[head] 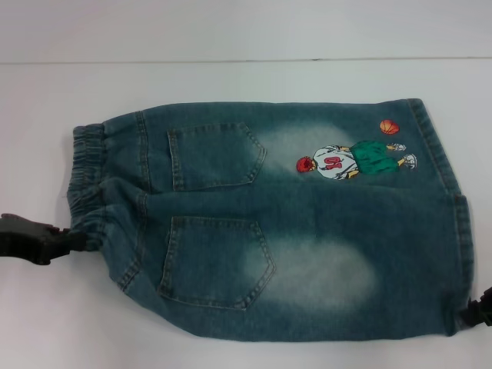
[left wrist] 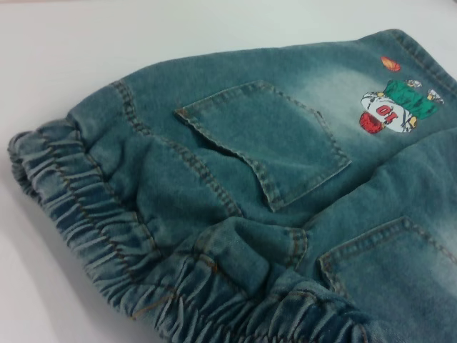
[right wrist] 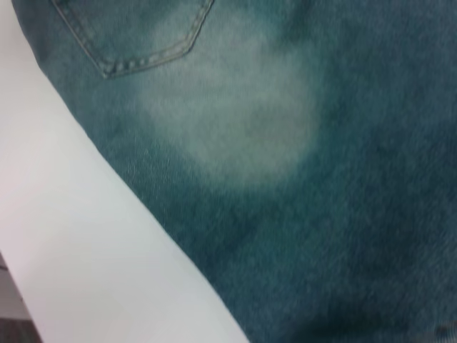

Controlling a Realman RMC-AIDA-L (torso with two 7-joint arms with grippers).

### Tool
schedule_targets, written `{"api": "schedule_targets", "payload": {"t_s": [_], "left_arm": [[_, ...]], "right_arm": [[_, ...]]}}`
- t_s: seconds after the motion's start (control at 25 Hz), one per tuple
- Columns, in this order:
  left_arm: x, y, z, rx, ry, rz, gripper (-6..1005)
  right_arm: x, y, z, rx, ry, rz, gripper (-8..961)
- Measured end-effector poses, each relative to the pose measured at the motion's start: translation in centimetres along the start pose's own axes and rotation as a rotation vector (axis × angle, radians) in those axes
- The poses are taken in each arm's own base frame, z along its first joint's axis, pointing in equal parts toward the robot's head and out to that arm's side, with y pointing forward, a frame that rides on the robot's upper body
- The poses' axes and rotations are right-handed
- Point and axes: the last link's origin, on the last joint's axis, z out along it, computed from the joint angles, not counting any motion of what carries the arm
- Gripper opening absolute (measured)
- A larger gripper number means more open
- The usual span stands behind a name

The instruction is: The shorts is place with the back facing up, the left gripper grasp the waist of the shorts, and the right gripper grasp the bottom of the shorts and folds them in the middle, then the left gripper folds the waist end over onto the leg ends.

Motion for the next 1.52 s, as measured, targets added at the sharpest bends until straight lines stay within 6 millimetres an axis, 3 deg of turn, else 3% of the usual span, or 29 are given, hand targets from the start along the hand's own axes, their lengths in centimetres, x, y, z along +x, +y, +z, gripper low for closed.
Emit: {"api": "schedule_targets", "payload": {"t_s": [0.52,1.0,1.52], "left_arm": [[0.3,-0.2,-1.1,-0.011,0.082,-0.030,71],[2.6,0.5,-2.2,-0.042,0.210,-0.015,71],[6.4,0.0,-0.7,0.012,0.314,0.016,71]], "right_arm": [[-0.5,-0.4,-2.9,0.072,-0.266,-0.010,31],[-1.7,-0.6,-6.3,0.147,-0.605,-0.052,26],[-4.2,-2.6,-6.3,0.280,-0.728,-0.110,16]]}}
